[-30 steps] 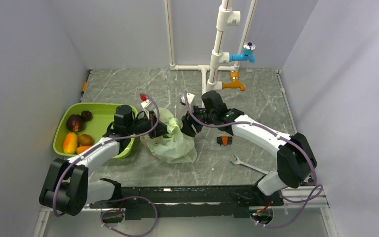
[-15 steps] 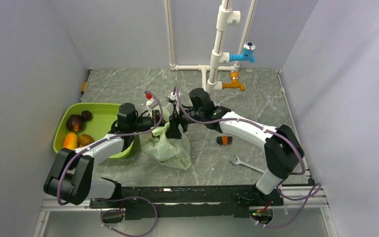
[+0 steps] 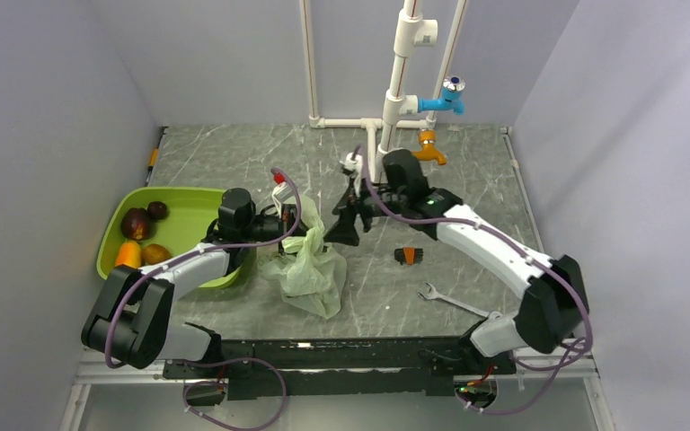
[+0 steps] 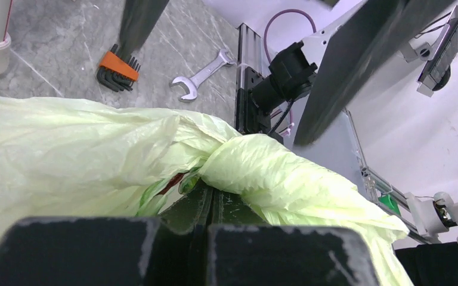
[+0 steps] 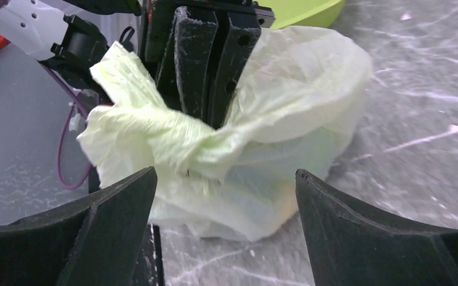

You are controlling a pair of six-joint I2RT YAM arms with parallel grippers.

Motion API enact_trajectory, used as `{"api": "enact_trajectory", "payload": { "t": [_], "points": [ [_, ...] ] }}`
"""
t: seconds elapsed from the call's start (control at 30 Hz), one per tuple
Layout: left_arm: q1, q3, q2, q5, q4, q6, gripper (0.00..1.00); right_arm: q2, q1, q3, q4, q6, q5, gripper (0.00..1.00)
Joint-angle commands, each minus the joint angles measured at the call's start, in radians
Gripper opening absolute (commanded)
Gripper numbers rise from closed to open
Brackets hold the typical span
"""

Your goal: Place the fake fruits into the plastic bag and tie a complex knot

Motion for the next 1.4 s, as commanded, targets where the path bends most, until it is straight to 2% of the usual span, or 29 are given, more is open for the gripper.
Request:
{"api": "enact_trajectory", "payload": {
  "t": [0.0, 0.07, 0.13, 0.23, 0.57, 0.93, 1.03, 1.13, 1.2, 1.23, 1.37],
  "points": [
    [-0.001, 0.023, -0.005, 0.040, 0.053, -0.012, 0.00, -0.118, -0.045, -0.020, -0.143, -0.089, -0.027, 0.87],
    [-0.001, 0.024, -0.007, 0.039, 0.047, -0.007, 0.00, -0.137, -0.054, -0.035, -0.168, -0.105, -0.019, 0.78],
    [-0.001, 0.023, -0.007, 0.035, 0.054, -0.007, 0.00, -0.132, -0.056, -0.056, -0.160, -0.111, -0.011, 0.59],
    [-0.001, 0.023, -0.006, 0.038, 0.066, -0.014, 0.00, -0.085, -0.054, -0.049, -0.124, -0.083, -0.025, 0.47],
    [-0.004, 0.019, -0.012, 0.034, 0.058, -0.003, 0.00, -0.012, -0.034, -0.041, 0.017, -0.001, -0.108, 0.44],
    [-0.004, 0.022, -0.008, 0.033, 0.074, -0.007, 0.00, 0.033, -0.027, -0.035, 0.027, -0.004, -0.189, 0.43],
    [-0.004, 0.018, -0.009, 0.034, 0.085, -0.013, 0.00, 0.044, -0.027, -0.031, 0.017, -0.021, -0.190, 0.33],
    [0.000, 0.021, -0.022, 0.036, 0.042, 0.014, 0.00, 0.047, -0.027, -0.020, -0.020, -0.053, -0.195, 0.19],
    [0.010, 0.026, -0.044, 0.032, -0.025, 0.059, 0.01, 0.042, -0.028, -0.016, -0.043, -0.073, -0.200, 0.00],
    [0.020, 0.032, -0.058, 0.028, -0.075, 0.089, 0.03, 0.036, -0.029, -0.018, -0.046, -0.075, -0.198, 0.00],
    [0.086, 0.064, -0.137, 0.034, -0.311, 0.242, 0.29, 0.009, -0.029, -0.030, -0.017, -0.055, -0.168, 0.00]
  ]
}}
